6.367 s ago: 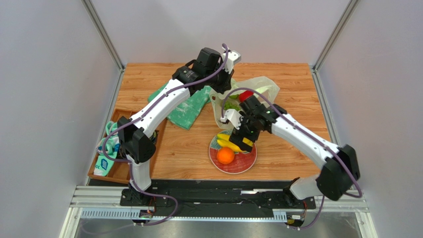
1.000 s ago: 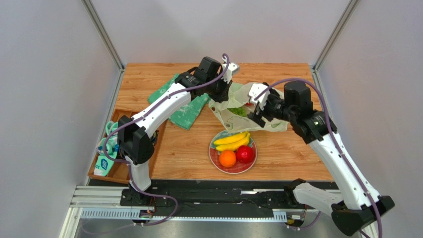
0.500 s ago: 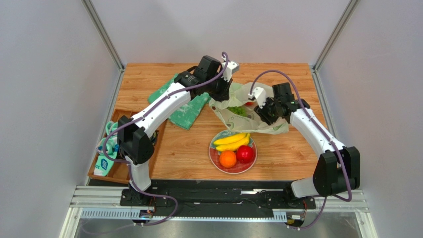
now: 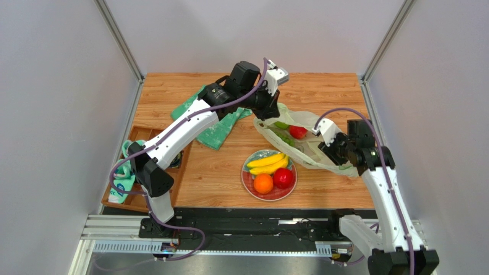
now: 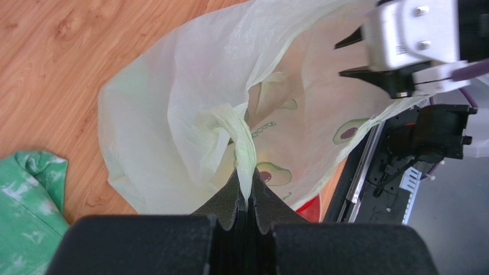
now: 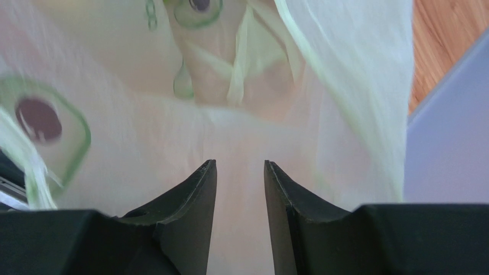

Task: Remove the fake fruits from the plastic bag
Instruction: Adjust the plastic bag at the center of the board.

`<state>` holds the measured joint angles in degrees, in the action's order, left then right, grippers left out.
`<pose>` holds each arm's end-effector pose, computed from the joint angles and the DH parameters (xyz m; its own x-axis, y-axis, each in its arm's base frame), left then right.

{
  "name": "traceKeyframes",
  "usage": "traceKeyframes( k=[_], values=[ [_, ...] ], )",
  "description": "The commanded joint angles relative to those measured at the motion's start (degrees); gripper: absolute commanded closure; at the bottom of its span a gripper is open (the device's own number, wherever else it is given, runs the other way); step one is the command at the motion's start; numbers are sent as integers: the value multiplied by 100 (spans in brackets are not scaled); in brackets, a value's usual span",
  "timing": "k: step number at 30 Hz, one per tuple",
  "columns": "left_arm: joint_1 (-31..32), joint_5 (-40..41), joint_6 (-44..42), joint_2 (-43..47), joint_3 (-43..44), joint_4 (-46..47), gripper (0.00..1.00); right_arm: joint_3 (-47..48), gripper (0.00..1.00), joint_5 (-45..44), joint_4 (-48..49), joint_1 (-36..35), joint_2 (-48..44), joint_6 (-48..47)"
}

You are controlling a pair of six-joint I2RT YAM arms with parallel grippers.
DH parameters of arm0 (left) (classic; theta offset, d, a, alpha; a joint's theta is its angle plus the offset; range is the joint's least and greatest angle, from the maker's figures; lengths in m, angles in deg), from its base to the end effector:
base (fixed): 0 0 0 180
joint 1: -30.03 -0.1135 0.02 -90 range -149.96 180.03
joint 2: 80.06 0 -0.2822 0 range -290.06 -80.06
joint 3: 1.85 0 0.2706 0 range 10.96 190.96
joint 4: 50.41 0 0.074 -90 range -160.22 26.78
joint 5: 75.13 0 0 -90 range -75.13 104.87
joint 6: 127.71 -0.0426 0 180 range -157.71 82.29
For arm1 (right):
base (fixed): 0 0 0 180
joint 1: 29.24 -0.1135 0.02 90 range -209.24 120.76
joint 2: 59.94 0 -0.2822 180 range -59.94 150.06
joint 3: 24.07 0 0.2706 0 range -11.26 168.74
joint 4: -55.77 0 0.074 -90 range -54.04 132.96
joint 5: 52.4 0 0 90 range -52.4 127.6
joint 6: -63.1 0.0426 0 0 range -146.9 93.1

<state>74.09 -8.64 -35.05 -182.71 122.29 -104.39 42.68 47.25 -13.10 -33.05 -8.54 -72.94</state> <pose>0.2964 -0.3105 0.4272 -0.4264 0.3534 -0.8326 0.8606 0.4419 -0.2532 0.1730 0.0187 0.3124 -0.4382 -0.7404 -0.5097 -0.6920 0.6398 -0.3344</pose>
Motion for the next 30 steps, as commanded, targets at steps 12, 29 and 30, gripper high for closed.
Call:
traceKeyframes(
  k=[12, 29, 30],
  values=[
    [16, 312, -389, -132, 117, -32, 100, 2507, 12, 977, 727, -322, 4044, 833],
    [16, 171, -459, -168, -111, -58, 100, 3299, 0, 1198, 1738, -620, 5899, 1484],
    [16, 162, -450, -168, -111, -58, 100, 3308, 0, 1180, 1799, -621, 6004, 1519]
  ],
)
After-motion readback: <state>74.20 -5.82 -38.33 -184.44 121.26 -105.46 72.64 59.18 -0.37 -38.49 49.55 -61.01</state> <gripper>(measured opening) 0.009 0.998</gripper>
